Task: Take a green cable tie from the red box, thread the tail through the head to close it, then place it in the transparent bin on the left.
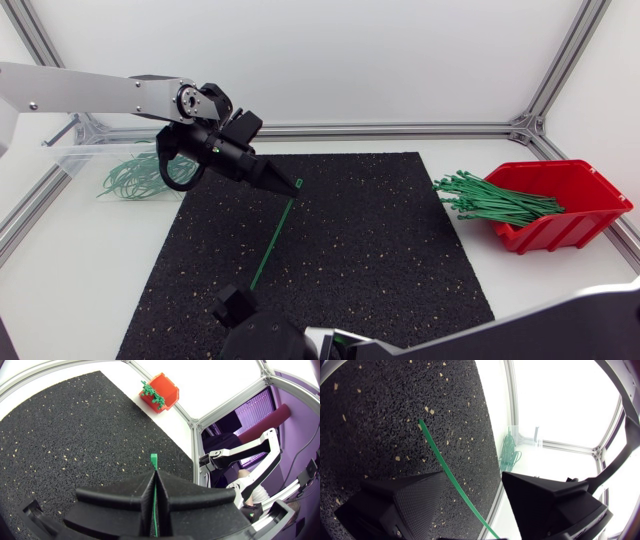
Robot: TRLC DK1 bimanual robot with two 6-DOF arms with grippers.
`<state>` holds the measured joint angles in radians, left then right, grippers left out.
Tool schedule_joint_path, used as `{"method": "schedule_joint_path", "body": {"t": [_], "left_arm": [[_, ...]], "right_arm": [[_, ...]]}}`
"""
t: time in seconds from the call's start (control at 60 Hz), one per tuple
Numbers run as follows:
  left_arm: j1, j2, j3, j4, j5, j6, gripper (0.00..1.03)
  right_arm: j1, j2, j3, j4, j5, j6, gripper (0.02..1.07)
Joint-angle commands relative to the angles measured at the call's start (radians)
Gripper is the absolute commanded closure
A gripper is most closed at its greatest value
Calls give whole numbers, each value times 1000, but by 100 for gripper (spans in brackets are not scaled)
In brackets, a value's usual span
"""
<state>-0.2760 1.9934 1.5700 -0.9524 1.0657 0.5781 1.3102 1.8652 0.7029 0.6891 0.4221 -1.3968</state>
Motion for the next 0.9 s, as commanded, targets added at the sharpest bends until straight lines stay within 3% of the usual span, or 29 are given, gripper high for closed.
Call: {"method": "schedule_joint_path", "body": {"t": [0.0,0.267,0.383,0.5,0.883], "left_arm": [[9,28,38,-29,13,39,100],[11,47,56,-62,28,65,100],[14,59,64,-75,30,80,100],[14,62,71,-112,30,108,100],[14,62,78,-149,30,141,100]], "right_arm": [[9,32,9,18,-3,-27,38],[6,40,-11,32,-8,-25,38],[8,51,-22,47,-8,-25,55],[11,52,-28,52,-8,-24,61],[54,49,-33,52,-6,-1,68]]}}
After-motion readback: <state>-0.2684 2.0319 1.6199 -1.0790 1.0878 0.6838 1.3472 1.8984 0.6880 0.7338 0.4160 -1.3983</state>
